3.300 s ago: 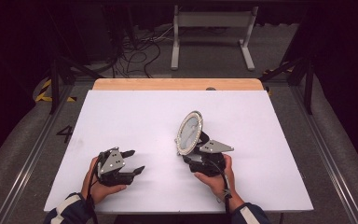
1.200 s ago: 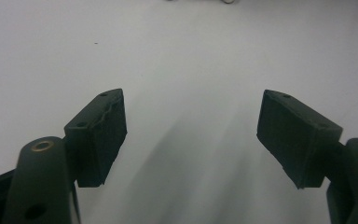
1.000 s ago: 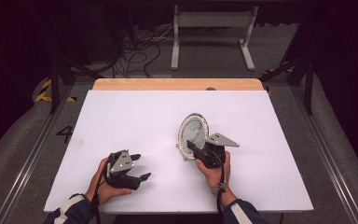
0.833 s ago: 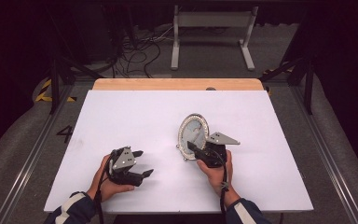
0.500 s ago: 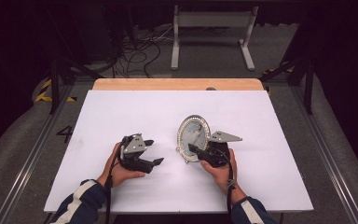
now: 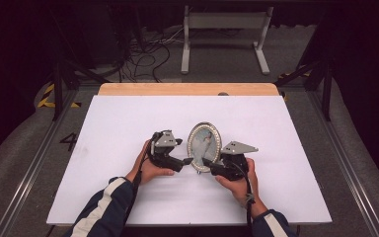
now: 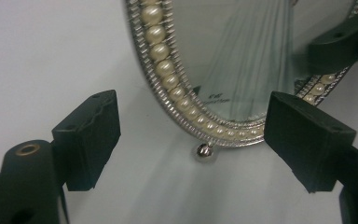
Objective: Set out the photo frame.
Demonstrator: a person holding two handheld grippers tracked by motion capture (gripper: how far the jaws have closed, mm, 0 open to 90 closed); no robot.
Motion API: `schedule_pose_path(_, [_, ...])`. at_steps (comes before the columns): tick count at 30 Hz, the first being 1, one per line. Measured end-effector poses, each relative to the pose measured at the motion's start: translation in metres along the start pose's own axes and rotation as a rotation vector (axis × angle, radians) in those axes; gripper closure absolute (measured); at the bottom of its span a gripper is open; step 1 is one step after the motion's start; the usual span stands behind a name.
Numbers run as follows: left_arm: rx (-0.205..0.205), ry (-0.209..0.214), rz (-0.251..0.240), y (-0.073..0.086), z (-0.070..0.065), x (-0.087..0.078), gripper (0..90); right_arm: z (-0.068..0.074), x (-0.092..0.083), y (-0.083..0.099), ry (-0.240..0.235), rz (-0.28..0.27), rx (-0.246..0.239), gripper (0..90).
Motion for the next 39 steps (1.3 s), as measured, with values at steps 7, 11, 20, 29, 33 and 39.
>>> schedule_pose_path(7, [-0.014, 0.013, -0.021, -0.006, -0.002, 0.010, 18.9, 0.001, -0.021, 0.002, 0.031, -0.033, 0.007, 55.4])
schedule_pose_path(11, [-0.022, 0.040, -0.039, -0.013, -0.001, 0.015, 17.1, 0.001, -0.035, 0.000, 0.031, -0.082, 0.003, 70.5])
schedule_pose_path(20, [-0.004, 0.059, -0.036, -0.014, -0.006, 0.012, 24.9, 0.001, -0.041, -0.004, 0.024, -0.114, 0.014, 78.3])
schedule_pose_path(29, [0.004, 0.004, -0.007, -0.008, -0.008, 0.001, 31.3, -0.004, -0.039, -0.006, 0.021, -0.128, 0.054, 78.6])
schedule_pose_path(33, [0.004, -0.005, 0.006, -0.004, -0.009, -0.004, 31.6, -0.006, -0.037, -0.008, 0.041, -0.136, 0.054, 78.6])
schedule_pose_path(39, [-0.006, -0.004, 0.019, 0.000, -0.009, -0.008, 31.7, -0.008, -0.032, -0.011, 0.054, -0.146, 0.051, 78.5])
Point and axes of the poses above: each handheld gripper's, and its own axes: x roughly forward along the jaws, y roughly out of its underside, z roughly to its left, the point moved 10 cm from there along x, roughly forward along the jaws, and after that the axes turned 5 degrees about -x, right-handed, at the moved point
